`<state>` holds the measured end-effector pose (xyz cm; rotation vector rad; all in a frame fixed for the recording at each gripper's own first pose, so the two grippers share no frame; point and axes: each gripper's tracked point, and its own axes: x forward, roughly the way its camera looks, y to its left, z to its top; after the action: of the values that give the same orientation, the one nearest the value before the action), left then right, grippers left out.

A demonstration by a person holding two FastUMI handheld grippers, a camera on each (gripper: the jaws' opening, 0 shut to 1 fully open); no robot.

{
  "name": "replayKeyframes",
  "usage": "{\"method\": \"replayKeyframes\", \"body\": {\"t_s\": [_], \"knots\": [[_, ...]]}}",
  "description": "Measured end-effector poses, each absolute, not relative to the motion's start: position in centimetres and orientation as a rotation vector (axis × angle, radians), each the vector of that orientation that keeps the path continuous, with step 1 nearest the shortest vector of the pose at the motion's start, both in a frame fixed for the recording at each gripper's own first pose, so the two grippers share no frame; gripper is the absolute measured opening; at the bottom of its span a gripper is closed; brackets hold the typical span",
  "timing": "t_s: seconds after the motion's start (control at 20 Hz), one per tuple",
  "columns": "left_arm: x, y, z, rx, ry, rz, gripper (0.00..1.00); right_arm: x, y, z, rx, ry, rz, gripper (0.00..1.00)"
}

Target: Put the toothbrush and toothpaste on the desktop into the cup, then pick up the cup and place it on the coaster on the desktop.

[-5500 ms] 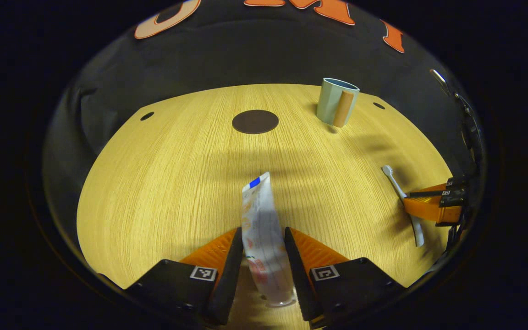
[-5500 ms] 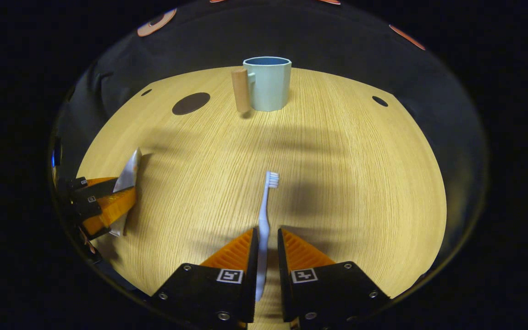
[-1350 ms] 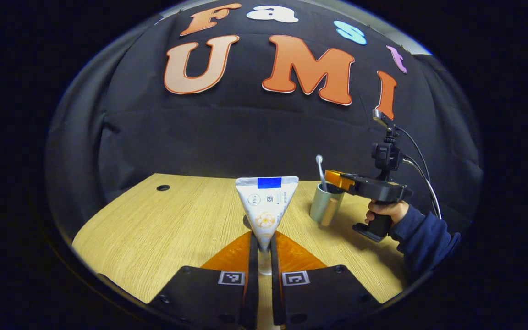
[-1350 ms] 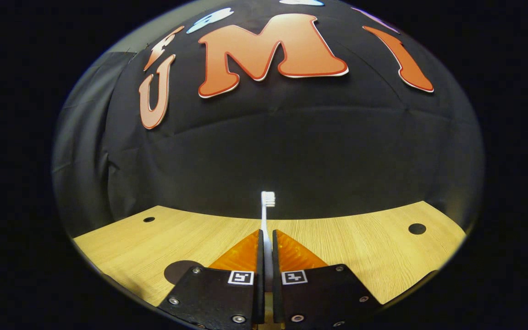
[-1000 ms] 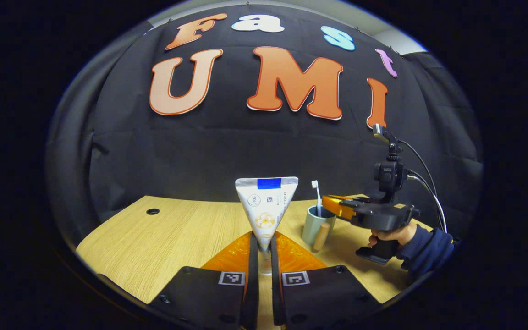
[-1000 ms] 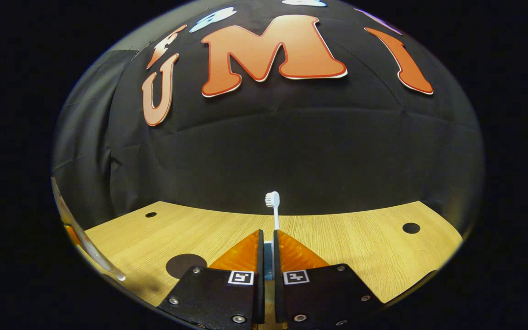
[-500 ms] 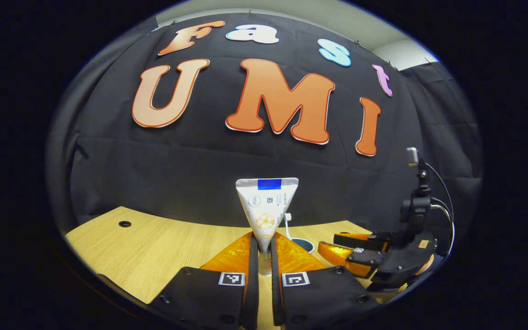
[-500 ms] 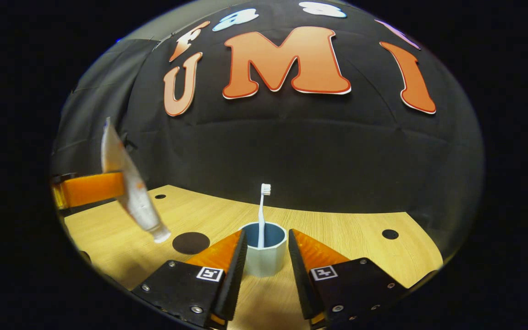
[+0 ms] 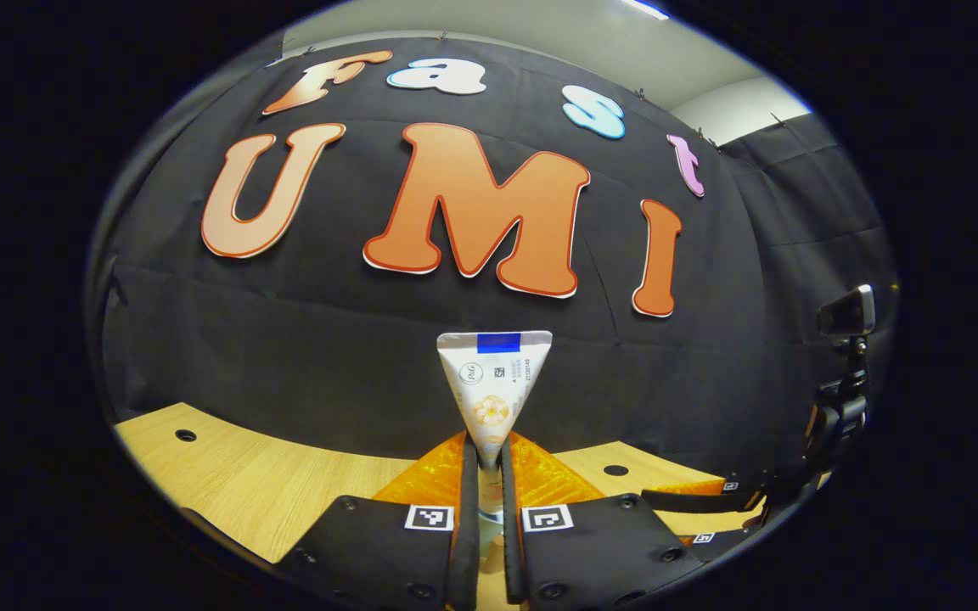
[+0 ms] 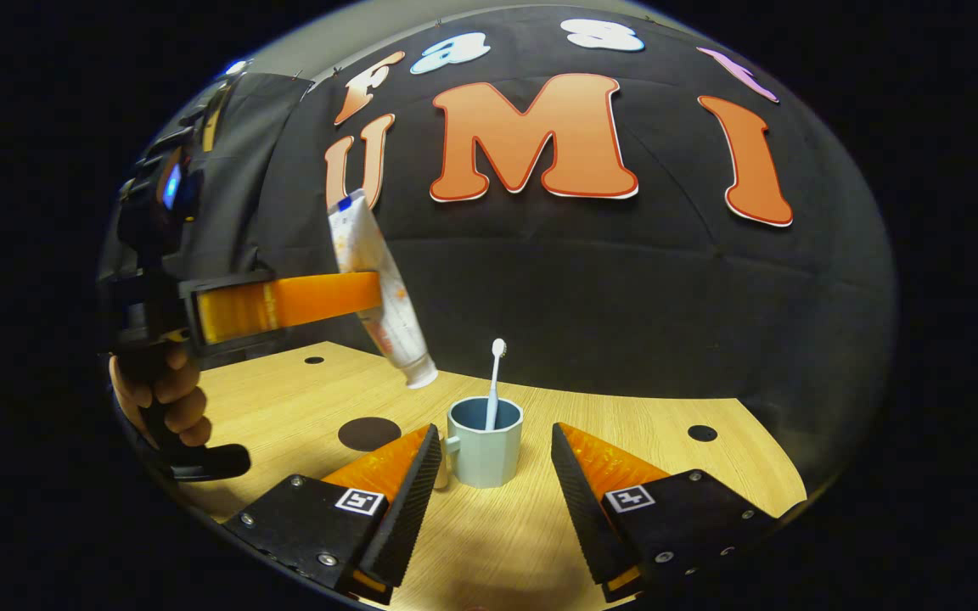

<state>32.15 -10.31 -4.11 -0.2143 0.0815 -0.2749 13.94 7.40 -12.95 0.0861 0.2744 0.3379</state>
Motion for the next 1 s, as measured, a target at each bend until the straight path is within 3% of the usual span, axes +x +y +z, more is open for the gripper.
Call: {"method": "replayKeyframes", "body": {"t_s": [0.25, 1.0], "knots": [[34.1, -12.6, -6.6, -0.223, 0.103, -0.305, 0.15, 12.7, 5.8, -13.5, 0.099, 0.281, 0.311, 0.84], [35.6, -17.2, -15.0, -0.115, 0.291, -0.369, 0.16, 10.8, 3.5, -14.1, 0.141, 0.324, 0.246, 0.85]]}}
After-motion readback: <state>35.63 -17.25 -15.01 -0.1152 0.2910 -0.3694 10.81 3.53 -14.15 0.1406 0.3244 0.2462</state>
